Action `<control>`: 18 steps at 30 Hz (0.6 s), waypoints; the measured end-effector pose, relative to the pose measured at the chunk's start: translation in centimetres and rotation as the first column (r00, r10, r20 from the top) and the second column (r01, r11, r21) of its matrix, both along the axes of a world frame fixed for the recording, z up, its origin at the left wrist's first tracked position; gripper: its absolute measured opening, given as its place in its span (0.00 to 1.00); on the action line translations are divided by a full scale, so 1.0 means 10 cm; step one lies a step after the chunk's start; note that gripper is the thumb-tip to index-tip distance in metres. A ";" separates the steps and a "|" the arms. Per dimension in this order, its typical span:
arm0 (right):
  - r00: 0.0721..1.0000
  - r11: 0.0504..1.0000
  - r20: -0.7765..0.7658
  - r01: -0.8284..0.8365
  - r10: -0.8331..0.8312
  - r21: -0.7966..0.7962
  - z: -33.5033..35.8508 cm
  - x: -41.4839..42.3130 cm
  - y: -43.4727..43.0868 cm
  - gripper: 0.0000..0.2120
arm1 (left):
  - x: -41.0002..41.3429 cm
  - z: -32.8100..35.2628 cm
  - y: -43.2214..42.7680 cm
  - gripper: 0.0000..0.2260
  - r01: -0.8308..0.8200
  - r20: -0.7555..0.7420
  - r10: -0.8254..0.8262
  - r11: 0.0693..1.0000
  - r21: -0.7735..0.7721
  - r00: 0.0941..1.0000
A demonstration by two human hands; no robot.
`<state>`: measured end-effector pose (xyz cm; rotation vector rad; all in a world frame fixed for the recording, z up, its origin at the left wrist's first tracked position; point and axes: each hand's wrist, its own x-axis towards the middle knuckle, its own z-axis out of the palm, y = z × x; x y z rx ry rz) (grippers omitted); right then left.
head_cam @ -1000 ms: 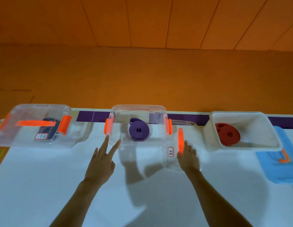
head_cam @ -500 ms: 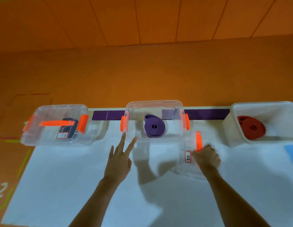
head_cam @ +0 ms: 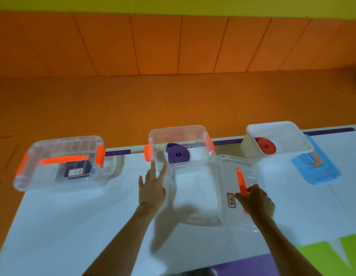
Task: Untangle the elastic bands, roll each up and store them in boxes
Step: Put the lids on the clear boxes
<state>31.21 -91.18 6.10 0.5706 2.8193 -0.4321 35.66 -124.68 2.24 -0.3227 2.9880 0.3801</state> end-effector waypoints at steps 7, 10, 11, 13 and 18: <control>0.996 0.996 -0.018 -0.082 0.083 0.046 0.30 -0.26 -0.17 0.17 | 0.03 -0.04 -0.12 0.40 0.020 -0.025 -0.019 0.999 0.037 1.000; 0.976 0.978 -0.063 -0.207 0.209 0.036 0.36 -0.53 -0.37 0.18 | 0.01 0.00 -0.14 0.37 0.025 -0.045 -0.021 0.995 0.093 0.999; 0.962 0.964 -0.070 -0.262 0.265 0.044 0.37 -0.64 -0.45 0.18 | 0.00 0.03 -0.14 0.35 0.021 -0.056 -0.015 0.994 0.111 0.998; 0.922 0.922 -0.061 -0.378 0.383 0.084 0.41 -0.87 -0.65 0.17 | -0.01 0.10 -0.15 0.30 0.001 -0.093 0.012 0.991 0.136 0.996; 0.793 0.792 -0.077 -0.586 0.604 0.170 0.48 -1.45 -1.17 0.21 | -0.24 0.28 -0.22 0.20 -0.140 -0.294 0.217 0.955 0.263 0.931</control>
